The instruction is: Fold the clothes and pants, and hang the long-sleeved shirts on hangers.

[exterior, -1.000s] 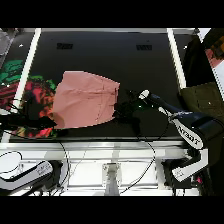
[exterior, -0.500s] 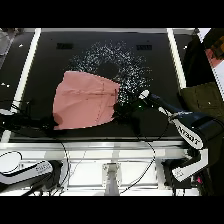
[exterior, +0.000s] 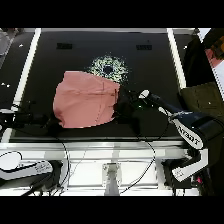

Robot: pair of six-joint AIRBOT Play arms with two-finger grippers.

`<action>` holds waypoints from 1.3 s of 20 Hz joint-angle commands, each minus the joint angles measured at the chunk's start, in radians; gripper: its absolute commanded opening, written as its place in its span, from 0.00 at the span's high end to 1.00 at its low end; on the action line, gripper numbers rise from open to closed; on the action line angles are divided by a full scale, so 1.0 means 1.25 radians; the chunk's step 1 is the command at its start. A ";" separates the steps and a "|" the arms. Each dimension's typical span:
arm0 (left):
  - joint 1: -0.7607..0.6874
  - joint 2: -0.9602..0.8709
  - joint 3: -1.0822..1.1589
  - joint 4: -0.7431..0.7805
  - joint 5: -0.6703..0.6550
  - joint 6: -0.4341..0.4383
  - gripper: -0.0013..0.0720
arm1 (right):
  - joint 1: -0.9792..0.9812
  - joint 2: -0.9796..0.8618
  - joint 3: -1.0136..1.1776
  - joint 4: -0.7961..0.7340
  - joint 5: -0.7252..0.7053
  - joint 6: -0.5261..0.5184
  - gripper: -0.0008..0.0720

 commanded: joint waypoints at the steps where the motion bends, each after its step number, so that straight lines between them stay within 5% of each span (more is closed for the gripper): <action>1: -0.042 0.025 0.067 -0.273 -0.036 0.001 0.98 | 0.000 0.001 0.038 0.017 0.026 -0.032 0.97; 5: -0.232 0.041 0.258 -0.415 0.122 -0.055 0.98 | -0.001 0.001 0.217 0.013 -0.029 -0.023 0.97; 9: -0.386 0.025 0.487 -0.457 0.460 -0.050 0.98 | -0.030 -0.001 0.405 0.011 -0.292 0.013 0.97; 11: -0.411 -0.001 0.610 -0.460 0.527 -0.050 0.98 | -0.055 -0.001 0.475 0.014 -0.403 0.016 0.97; 16: -0.437 -0.063 0.797 -0.460 0.529 -0.041 0.97 | -0.098 -0.002 0.634 -0.009 -0.490 0.012 0.97; 21: -0.435 -0.104 0.797 -0.410 0.408 -0.035 0.97 | -0.144 -0.002 0.671 -0.045 -0.355 0.013 0.97; 23: -0.438 -0.127 0.797 -0.264 0.303 -0.051 0.98 | -0.171 -0.002 0.668 -0.139 -0.207 0.051 0.97; 26: -0.468 -0.129 0.757 0.033 0.236 -0.180 0.98 | -0.201 0.001 0.638 -0.290 -0.026 0.139 0.97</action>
